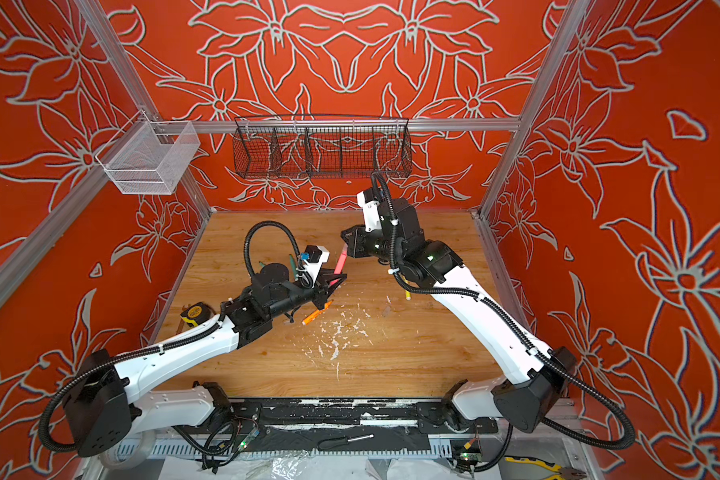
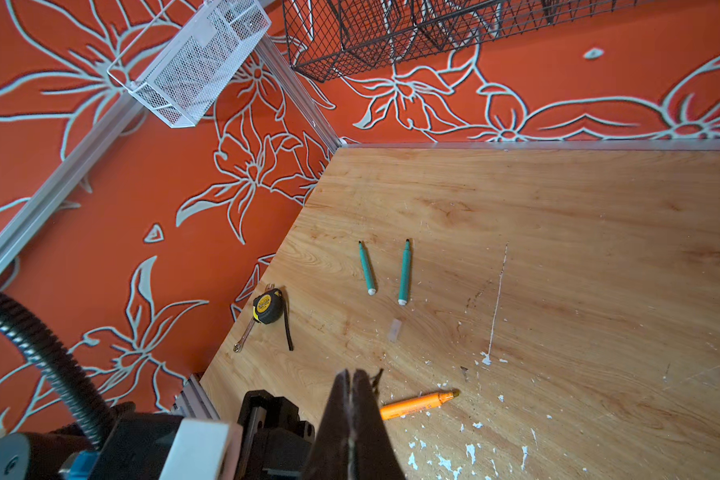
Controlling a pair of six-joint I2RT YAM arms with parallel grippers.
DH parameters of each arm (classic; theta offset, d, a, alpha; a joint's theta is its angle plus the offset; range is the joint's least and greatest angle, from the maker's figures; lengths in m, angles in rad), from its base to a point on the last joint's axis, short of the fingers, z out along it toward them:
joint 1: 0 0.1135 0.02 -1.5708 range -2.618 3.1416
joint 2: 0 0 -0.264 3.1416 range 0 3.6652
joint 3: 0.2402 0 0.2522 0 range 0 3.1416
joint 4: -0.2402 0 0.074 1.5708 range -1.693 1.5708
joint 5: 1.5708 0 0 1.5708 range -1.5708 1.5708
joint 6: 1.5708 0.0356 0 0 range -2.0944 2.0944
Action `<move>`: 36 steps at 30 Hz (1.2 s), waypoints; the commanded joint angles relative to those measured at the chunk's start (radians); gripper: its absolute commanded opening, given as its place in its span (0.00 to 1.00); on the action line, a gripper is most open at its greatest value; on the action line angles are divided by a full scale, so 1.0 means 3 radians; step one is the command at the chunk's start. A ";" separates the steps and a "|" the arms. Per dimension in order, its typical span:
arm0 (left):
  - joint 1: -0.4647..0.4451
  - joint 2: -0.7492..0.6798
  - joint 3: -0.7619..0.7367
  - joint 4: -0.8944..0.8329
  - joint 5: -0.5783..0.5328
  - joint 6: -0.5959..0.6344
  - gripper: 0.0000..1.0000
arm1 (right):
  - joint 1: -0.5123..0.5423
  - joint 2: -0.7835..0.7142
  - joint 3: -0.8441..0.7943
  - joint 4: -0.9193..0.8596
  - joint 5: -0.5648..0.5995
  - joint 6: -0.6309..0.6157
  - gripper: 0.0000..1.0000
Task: Insert the pens into the pen caps
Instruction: 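Open the right gripper and raise it off the capped pink marker, then move the right gripper back down over the capped pink marker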
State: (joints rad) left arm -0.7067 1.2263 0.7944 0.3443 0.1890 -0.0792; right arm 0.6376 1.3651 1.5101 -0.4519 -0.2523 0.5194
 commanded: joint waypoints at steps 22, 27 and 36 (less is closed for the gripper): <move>0.0009 -0.0027 0.0049 0.0213 0.0154 -0.0109 0.00 | -0.0011 -0.0244 -0.0163 0.0080 0.0254 0.0147 0.39; 0.0009 -0.0025 0.0057 0.0217 0.0157 -0.0120 0.00 | -0.0009 -0.0219 -0.0193 0.0086 0.0173 0.0189 0.35; 0.0009 -0.0020 0.0068 0.0233 0.0149 -0.0129 0.00 | -0.0006 -0.0155 -0.0227 0.0103 0.0031 0.0253 0.28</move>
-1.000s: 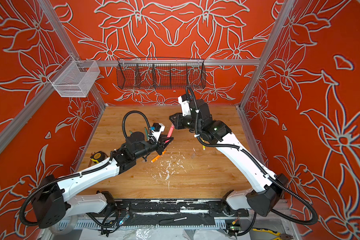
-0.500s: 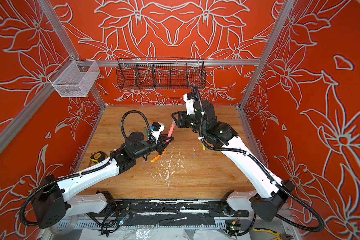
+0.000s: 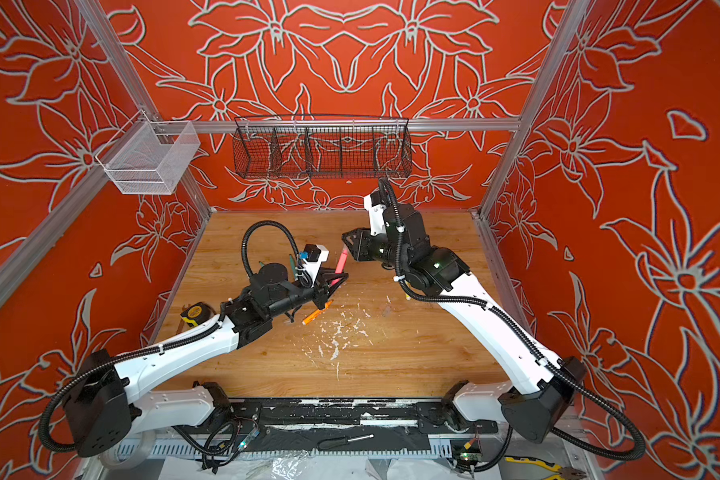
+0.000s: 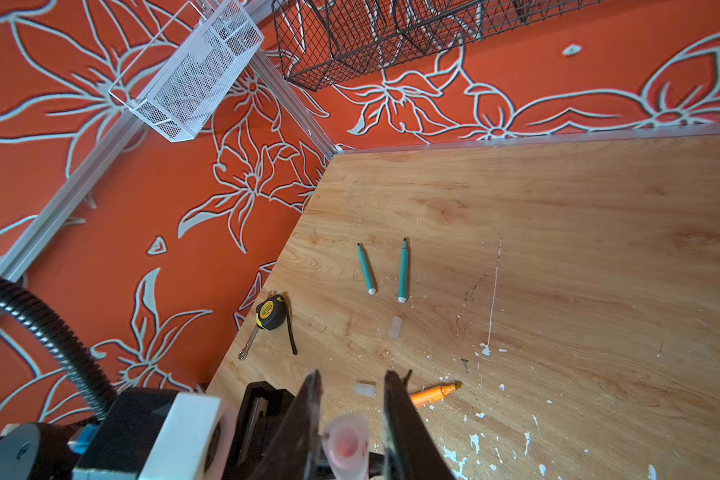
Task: Insert the pens into the pen caps
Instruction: 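Move the right gripper back down over the capped pink marker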
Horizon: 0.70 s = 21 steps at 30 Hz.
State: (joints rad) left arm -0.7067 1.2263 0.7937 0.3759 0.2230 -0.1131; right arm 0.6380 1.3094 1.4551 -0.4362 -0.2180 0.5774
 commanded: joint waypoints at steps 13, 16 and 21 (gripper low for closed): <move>0.0009 0.0058 0.0166 0.0202 0.0039 -0.0185 0.00 | -0.0002 -0.0044 -0.0144 0.0093 -0.0179 0.0035 0.01; 0.0010 0.0124 0.0289 0.0150 0.0085 -0.0244 0.00 | 0.0000 -0.0071 -0.0202 0.0119 -0.0200 0.0022 0.00; 0.0021 0.0164 0.0465 0.0144 -0.0017 -0.0272 0.00 | 0.0011 -0.0139 -0.0301 0.0050 -0.0241 -0.0083 0.00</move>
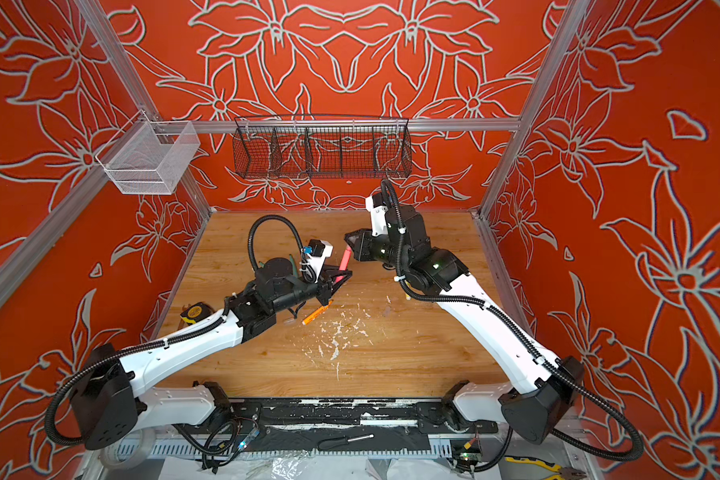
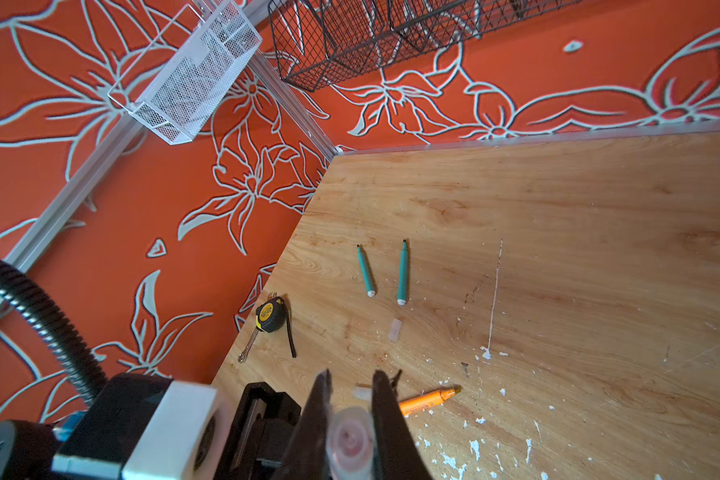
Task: Insert the pens into the pen caps
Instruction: 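Move the right gripper back down over the capped pink marker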
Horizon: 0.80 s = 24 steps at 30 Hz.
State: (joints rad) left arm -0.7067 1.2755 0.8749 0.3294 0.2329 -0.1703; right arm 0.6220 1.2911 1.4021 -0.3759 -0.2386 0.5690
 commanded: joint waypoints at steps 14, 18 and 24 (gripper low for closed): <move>0.0328 0.0291 0.0750 0.0374 0.0100 -0.0337 0.00 | 0.0075 -0.0280 -0.0647 -0.0245 -0.0115 -0.0289 0.00; 0.0374 0.0327 0.0868 0.0346 0.0124 -0.0301 0.00 | 0.0079 -0.0301 -0.0749 -0.0250 -0.0109 -0.0309 0.00; 0.0442 0.0392 0.0972 0.0385 0.0139 -0.0325 0.00 | 0.0090 -0.0315 -0.0895 -0.0200 -0.0149 -0.0240 0.00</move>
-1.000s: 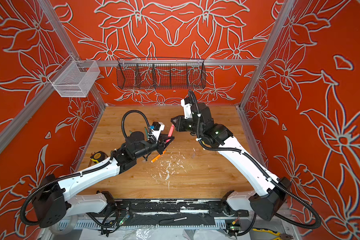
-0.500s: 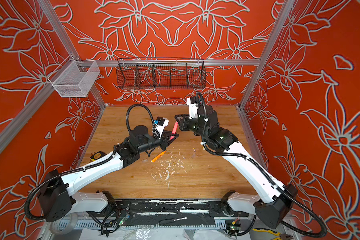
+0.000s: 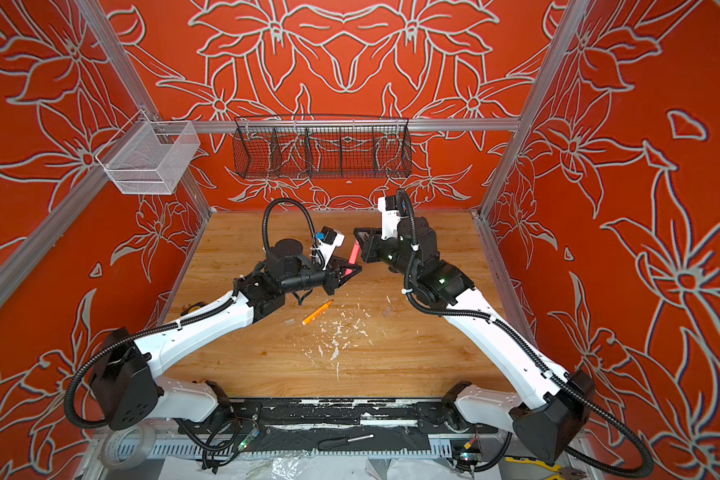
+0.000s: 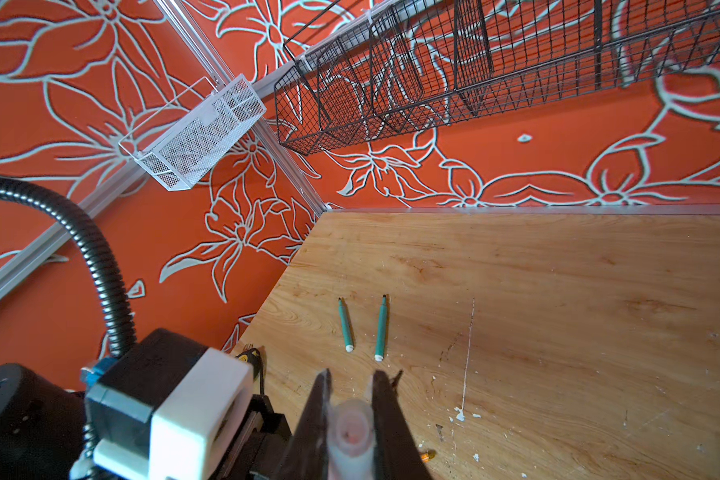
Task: Insert the pens into the pen caps
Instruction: 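Move the right gripper back down over the capped pink marker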
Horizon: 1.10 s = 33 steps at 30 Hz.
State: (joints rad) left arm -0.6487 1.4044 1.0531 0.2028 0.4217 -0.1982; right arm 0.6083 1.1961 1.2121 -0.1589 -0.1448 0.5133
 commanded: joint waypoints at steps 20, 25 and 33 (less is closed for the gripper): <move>0.0526 0.0144 0.0739 0.0788 -0.0429 -0.0302 0.00 | 0.0276 -0.0080 -0.0634 -0.1055 -0.0441 -0.0123 0.00; 0.0557 0.0213 0.0820 0.0762 -0.0429 -0.0301 0.00 | 0.0312 -0.0081 -0.0716 -0.1019 -0.0465 -0.0079 0.00; 0.0562 0.0243 0.0754 0.0786 -0.0347 -0.0360 0.00 | 0.0300 -0.0189 -0.0681 -0.0772 -0.0235 0.0095 0.00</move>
State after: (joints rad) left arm -0.5976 1.4971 1.1893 0.0998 0.5652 -0.2108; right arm 0.6411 1.1568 1.0592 -0.0582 -0.0914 0.5270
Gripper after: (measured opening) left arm 0.144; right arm 0.165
